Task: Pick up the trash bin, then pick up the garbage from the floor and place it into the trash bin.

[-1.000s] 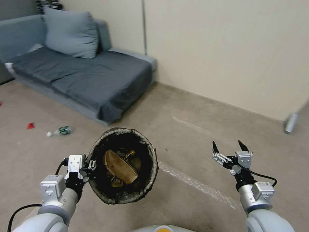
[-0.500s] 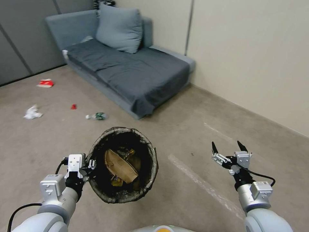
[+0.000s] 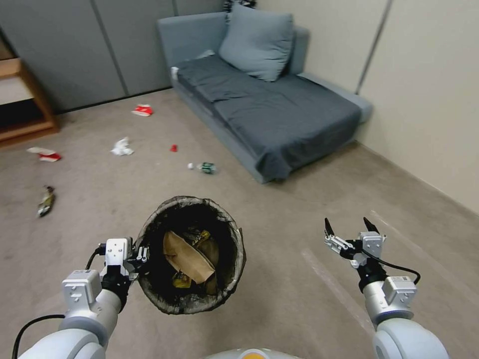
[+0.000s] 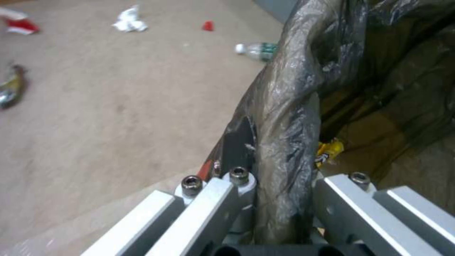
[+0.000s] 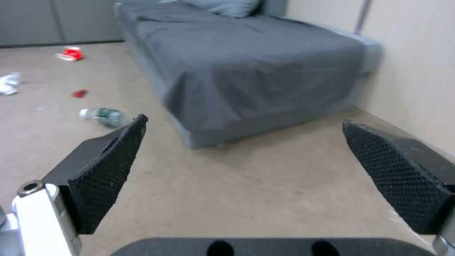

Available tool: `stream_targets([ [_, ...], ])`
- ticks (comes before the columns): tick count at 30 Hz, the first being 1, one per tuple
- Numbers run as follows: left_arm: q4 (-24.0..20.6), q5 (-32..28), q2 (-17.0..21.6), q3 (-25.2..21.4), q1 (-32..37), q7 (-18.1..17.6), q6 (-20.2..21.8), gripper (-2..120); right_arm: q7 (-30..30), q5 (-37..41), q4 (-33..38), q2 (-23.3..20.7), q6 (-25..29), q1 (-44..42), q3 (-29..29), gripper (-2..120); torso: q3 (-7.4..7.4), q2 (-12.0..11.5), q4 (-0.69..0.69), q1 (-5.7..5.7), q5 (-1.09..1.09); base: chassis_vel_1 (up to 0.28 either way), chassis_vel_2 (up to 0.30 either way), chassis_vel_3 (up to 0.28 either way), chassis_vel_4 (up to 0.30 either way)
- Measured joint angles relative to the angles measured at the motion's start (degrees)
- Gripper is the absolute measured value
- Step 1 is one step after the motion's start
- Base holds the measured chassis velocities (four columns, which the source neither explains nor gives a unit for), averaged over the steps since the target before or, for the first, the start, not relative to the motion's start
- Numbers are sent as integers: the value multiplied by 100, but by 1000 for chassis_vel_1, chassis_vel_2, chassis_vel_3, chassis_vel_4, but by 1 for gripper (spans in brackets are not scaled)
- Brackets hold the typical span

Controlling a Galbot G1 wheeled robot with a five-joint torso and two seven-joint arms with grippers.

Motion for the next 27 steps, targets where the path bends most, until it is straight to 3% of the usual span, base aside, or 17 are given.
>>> stream_targets([
  [17, 0, 58, -41, 3, 39, -3, -47, 0, 28, -4, -11, 9, -2, -22, 20, 100, 0, 0, 1, 0, 0, 116, 116, 115, 113],
  [27, 0, 131, -59, -1, 49, -8, -91, 0, 69, -48, -11, 81, -74, -87, 116, 100, 0, 0, -1, 0, 0, 24, 17, 16, 13],
])
